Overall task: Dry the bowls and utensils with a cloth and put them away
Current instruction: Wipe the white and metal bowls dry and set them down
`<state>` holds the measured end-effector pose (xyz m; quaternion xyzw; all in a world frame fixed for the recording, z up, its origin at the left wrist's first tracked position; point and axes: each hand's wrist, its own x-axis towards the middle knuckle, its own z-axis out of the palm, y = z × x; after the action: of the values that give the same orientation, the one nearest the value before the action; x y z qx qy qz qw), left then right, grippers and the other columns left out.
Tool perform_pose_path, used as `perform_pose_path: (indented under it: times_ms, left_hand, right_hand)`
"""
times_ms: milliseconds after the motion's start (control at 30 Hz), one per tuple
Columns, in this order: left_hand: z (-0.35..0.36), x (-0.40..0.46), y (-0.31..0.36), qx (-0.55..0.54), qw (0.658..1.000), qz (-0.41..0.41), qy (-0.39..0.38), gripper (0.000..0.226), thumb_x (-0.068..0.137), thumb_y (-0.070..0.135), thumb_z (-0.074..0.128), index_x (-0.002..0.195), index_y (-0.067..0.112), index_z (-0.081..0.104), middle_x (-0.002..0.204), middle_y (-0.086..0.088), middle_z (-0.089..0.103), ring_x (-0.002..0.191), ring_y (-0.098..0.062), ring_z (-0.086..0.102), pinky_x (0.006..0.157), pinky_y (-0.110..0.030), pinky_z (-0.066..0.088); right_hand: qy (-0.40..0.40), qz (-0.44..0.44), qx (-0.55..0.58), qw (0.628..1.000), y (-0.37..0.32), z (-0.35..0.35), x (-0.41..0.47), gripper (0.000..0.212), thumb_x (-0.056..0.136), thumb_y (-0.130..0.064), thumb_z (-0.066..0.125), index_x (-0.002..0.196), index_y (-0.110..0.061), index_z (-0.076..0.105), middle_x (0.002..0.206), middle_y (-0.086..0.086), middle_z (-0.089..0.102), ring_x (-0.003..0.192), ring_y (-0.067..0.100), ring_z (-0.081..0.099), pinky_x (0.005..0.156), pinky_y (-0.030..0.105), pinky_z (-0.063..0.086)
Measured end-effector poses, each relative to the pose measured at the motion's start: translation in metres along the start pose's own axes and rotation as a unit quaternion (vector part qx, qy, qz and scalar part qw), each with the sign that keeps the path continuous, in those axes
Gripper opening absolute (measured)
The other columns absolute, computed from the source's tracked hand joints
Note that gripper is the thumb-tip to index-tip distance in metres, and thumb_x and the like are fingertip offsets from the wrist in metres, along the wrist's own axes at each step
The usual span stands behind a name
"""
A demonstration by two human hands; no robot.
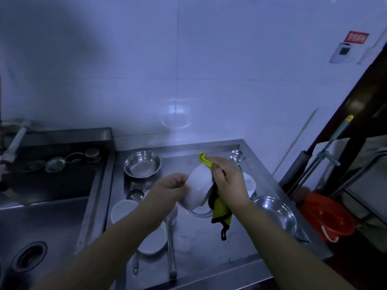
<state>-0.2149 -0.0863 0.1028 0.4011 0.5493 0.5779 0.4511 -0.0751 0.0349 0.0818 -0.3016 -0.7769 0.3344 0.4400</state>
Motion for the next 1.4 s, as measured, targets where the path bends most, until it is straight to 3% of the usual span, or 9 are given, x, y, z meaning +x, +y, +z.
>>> perform_pose_path:
  times_ms: [133, 233, 367, 500, 633, 800, 1100, 1267, 1400]
  left_hand:
    - [0.047, 0.047, -0.013, 0.102, 0.994, 0.026, -0.020, 0.029, 0.087, -0.004, 0.055, 0.080, 0.021, 0.069, 0.065, 0.009, 0.067, 0.061, -0.004, 0.058, 0.060, -0.017, 0.047]
    - [0.082, 0.091, -0.032, 0.225, 0.973, 0.044, -0.018, 0.027, 0.086, 0.003, 0.057, 0.078, 0.028, 0.066, 0.064, 0.013, 0.063, 0.055, 0.006, 0.053, 0.060, -0.019, 0.043]
    - [0.135, 0.144, -0.062, 0.381, 0.924, 0.038, 0.001, 0.022, 0.089, 0.014, 0.058, 0.107, 0.019, 0.070, 0.098, -0.003, 0.070, 0.090, -0.016, 0.063, 0.075, -0.019, 0.037]
    - [0.172, 0.189, -0.098, 0.505, 0.858, 0.083, -0.044, 0.031, 0.094, 0.020, 0.045, 0.118, 0.024, 0.064, 0.119, -0.002, 0.066, 0.112, -0.025, 0.058, 0.086, -0.024, 0.040]
    - [0.190, 0.222, -0.129, 0.650, 0.731, 0.137, -0.155, 0.032, 0.084, 0.014, 0.053, 0.112, 0.024, 0.064, 0.101, -0.004, 0.069, 0.093, -0.027, 0.065, 0.074, -0.031, 0.049]
    - [0.192, 0.240, -0.157, 0.700, 0.664, 0.180, -0.189, 0.043, 0.036, 0.003, 0.081, 0.073, 0.022, 0.072, 0.056, 0.006, 0.064, 0.048, -0.017, 0.061, 0.042, -0.018, 0.044]
    - [0.192, 0.239, -0.181, 0.674, 0.689, 0.208, -0.165, 0.037, 0.043, -0.006, 0.074, 0.072, 0.015, 0.068, 0.061, 0.001, 0.065, 0.054, -0.022, 0.060, 0.044, -0.025, 0.048]
    - [0.188, 0.222, -0.174, 0.618, 0.751, 0.221, -0.062, 0.046, 0.057, -0.003, 0.071, 0.102, 0.007, 0.070, 0.099, -0.008, 0.072, 0.085, -0.026, 0.068, 0.075, -0.031, 0.055]
    - [0.153, 0.178, -0.169, 0.564, 0.816, 0.107, 0.063, 0.042, 0.068, 0.007, 0.067, 0.109, 0.015, 0.067, 0.102, -0.003, 0.071, 0.088, -0.024, 0.068, 0.073, -0.028, 0.053]
  right_hand:
    - [0.070, 0.090, 0.018, 0.993, 0.056, -0.061, -0.009, 0.029, 0.090, -0.022, 0.047, 0.106, -0.018, 0.071, 0.088, -0.011, 0.068, 0.079, -0.004, 0.060, 0.079, 0.017, 0.046]
    - [0.105, 0.135, 0.007, 0.985, 0.100, -0.106, -0.017, 0.034, 0.094, -0.004, 0.052, 0.101, -0.033, 0.069, 0.099, -0.014, 0.069, 0.096, 0.008, 0.065, 0.090, 0.027, 0.049]
    - [0.142, 0.180, 0.009, 0.973, 0.146, -0.156, -0.021, 0.034, 0.091, -0.009, 0.050, 0.102, -0.036, 0.067, 0.107, -0.007, 0.071, 0.103, 0.010, 0.064, 0.096, 0.035, 0.048]
    - [0.168, 0.186, -0.003, 0.968, 0.185, -0.183, -0.017, 0.031, 0.087, -0.011, 0.047, 0.106, -0.024, 0.068, 0.106, -0.013, 0.069, 0.099, 0.005, 0.064, 0.093, 0.023, 0.047]
    - [0.157, 0.216, 0.002, 0.964, 0.213, -0.196, -0.010, 0.034, 0.092, 0.005, 0.050, 0.107, -0.019, 0.068, 0.103, -0.024, 0.062, 0.098, -0.013, 0.058, 0.087, 0.004, 0.038]
    - [0.148, 0.236, 0.027, 0.960, 0.238, -0.196, -0.003, 0.037, 0.093, 0.003, 0.051, 0.104, -0.028, 0.067, 0.104, -0.025, 0.063, 0.103, -0.007, 0.059, 0.087, 0.005, 0.039]
    - [0.111, 0.231, 0.011, 0.967, 0.250, -0.191, 0.011, 0.028, 0.091, -0.009, 0.053, 0.107, -0.026, 0.068, 0.104, -0.025, 0.063, 0.103, -0.002, 0.059, 0.095, 0.015, 0.043]
    - [0.072, 0.189, -0.004, 0.979, 0.244, -0.178, 0.019, 0.029, 0.090, -0.012, 0.050, 0.110, -0.018, 0.070, 0.105, -0.021, 0.065, 0.103, -0.003, 0.059, 0.094, 0.017, 0.044]
    - [0.029, 0.157, 0.029, 0.987, 0.227, -0.150, 0.030, 0.035, 0.088, -0.029, 0.047, 0.113, -0.019, 0.069, 0.112, -0.007, 0.069, 0.109, 0.015, 0.061, 0.098, 0.035, 0.048]
